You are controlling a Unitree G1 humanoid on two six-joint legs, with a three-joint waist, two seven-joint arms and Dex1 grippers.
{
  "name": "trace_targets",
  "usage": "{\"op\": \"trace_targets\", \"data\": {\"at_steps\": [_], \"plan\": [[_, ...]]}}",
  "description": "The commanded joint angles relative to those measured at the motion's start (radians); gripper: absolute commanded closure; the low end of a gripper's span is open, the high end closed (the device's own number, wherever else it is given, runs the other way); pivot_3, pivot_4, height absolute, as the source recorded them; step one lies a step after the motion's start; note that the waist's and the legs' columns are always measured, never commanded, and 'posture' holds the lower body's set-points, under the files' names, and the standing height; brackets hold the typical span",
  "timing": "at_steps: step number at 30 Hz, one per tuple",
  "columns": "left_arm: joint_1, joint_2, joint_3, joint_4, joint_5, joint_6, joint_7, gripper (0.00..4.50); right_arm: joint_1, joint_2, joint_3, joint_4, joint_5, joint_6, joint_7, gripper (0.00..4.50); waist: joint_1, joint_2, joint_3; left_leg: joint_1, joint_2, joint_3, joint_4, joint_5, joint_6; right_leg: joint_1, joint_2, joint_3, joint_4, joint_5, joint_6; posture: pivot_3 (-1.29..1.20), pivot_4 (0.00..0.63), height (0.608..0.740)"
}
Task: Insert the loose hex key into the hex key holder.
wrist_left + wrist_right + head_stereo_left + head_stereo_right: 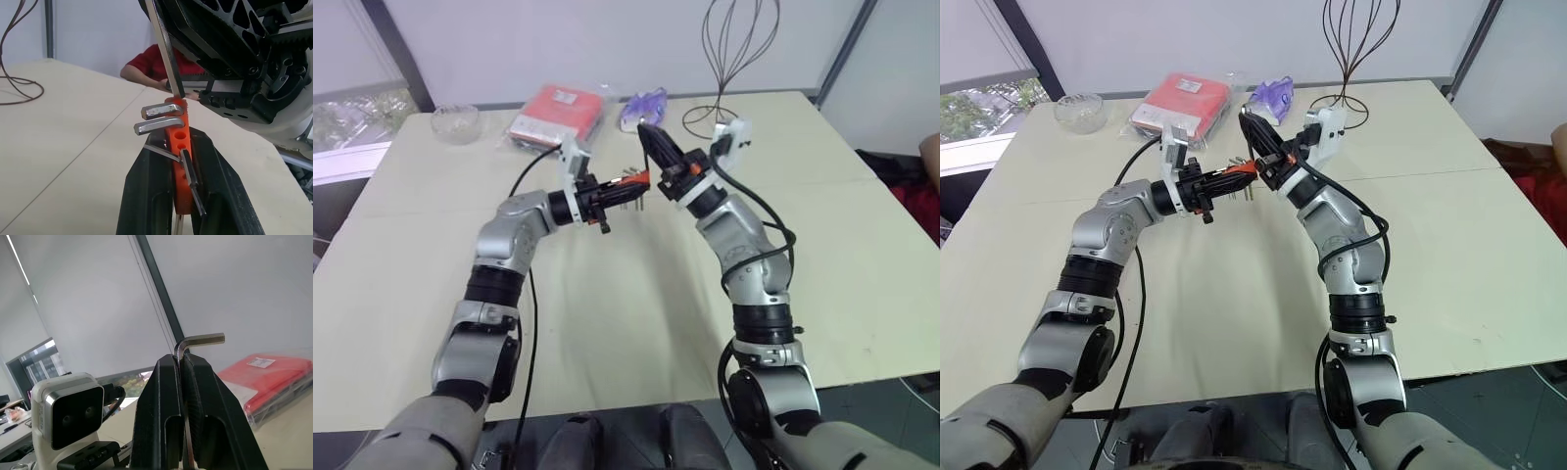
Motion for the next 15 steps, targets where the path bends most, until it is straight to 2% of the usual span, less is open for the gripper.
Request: {"op": "trace_targets", "data": {"at_steps": [1,15], "plan": [[-0.023,0.005,-0.002,-0.044,-0.001,-0.018,-0.016,4.50,0.004,0.002,0.001,-0.008,0.009,-0.013,-0.003,4.48,0.000,0.000,0.000,0.000,0.000,0.000,0.000,0.000,0.000,0.000,0.000,0.000,0.000,0.000,0.000,0.00,0.150,0.740],[-0.027,0.000,-0.011,-0.012,0.027,-0.046,-0.017,4.50,0.003,0.005,0.003,-0.015,0.013,-0.012,-0.007,4.48,0.000,0.000,0.000,0.000,0.000,0.000,0.000,0.000,0.000,0.000,0.000,0.000,0.000,0.000,0.000,0.00,0.150,0.740]]}}
